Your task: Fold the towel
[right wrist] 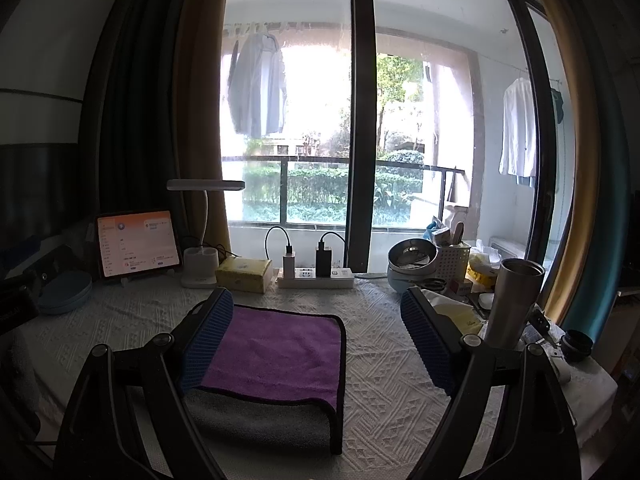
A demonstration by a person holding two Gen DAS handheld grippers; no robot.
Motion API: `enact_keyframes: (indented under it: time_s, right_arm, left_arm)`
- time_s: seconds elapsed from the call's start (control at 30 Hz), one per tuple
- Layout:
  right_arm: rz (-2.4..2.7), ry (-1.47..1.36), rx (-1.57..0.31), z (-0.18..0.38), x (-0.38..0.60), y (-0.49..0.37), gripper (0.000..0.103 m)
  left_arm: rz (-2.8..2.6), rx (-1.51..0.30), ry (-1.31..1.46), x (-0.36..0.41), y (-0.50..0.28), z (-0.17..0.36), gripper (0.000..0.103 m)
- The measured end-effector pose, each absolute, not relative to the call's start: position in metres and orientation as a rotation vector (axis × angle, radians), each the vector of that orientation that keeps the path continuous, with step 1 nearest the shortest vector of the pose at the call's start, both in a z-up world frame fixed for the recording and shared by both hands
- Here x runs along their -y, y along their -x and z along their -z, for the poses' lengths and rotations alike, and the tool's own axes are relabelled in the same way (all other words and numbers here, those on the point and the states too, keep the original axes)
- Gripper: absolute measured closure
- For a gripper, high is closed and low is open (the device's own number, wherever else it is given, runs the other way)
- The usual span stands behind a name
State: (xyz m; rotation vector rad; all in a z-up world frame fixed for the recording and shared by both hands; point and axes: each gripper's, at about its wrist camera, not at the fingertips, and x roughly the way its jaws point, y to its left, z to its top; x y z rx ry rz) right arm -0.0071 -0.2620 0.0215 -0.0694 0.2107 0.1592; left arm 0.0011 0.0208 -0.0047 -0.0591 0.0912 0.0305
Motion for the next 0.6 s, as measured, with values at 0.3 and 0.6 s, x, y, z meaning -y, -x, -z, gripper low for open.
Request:
enact_keyframes:
  time_s: [0.3, 0.6]
  right_arm:
    - [-0.159, 0.07, -0.211, -0.0216, 0.2619, 0.0073, 0.015]
    - [-0.16, 0.069, -0.212, -0.0213, 0.2621, 0.0071, 0.015]
  left_arm:
    - [-0.042, -0.093, 0.082, -0.0229, -0.0007, 0.0085, 0.0]
    - [-0.018, -0.112, 0.08, -0.0208, -0.0039, 0.0099, 0.0]
